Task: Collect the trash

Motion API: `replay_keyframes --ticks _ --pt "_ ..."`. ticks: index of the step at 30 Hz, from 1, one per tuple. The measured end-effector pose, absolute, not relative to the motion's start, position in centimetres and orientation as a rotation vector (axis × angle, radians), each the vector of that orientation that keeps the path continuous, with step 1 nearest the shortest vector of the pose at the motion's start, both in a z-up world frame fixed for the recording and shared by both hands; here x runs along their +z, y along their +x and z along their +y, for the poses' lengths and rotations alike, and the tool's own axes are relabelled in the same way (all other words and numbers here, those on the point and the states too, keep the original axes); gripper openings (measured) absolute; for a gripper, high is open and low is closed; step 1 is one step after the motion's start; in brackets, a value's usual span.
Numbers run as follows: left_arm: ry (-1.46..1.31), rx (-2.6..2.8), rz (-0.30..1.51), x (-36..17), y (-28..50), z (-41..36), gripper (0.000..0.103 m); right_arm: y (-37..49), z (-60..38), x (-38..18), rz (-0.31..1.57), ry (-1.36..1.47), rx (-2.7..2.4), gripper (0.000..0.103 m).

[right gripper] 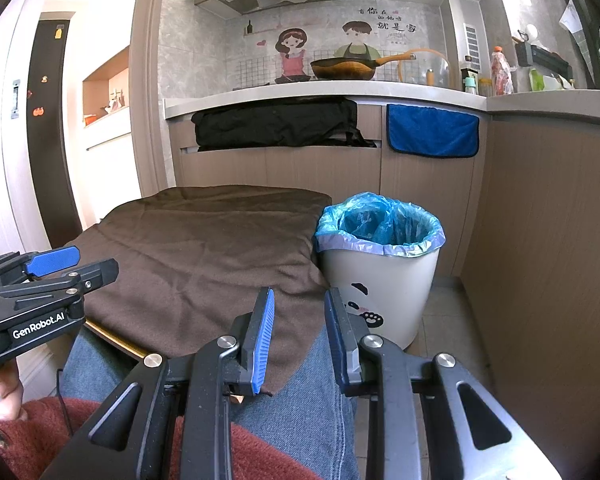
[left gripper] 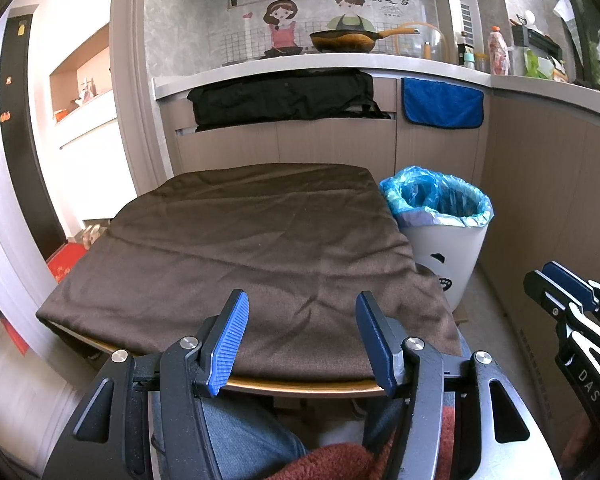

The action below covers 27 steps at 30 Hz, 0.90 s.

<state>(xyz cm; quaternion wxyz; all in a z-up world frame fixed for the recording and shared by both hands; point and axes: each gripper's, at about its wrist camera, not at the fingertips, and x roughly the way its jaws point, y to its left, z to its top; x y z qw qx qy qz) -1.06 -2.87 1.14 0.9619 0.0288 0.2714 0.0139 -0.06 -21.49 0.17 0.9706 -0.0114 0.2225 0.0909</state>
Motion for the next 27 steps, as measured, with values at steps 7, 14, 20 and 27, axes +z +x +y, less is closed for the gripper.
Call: replay_keyframes --ticks 7,14,20,27 --pt "0.057 0.028 0.551 1.17 -1.03 -2.77 0.057 -0.08 -21.45 0.23 0.450 -0.022 0.183 0.024" --pt "0.057 0.026 0.551 1.13 -1.04 -2.76 0.057 -0.09 -21.43 0.26 0.451 -0.022 0.182 0.024" --pt "0.055 0.027 0.552 1.17 -1.03 -2.72 0.057 -0.08 -21.44 0.28 0.452 -0.022 0.183 0.024" --pt "0.056 0.023 0.549 1.08 -1.08 -2.81 0.057 -0.06 -21.48 0.28 0.453 -0.021 0.183 0.024"
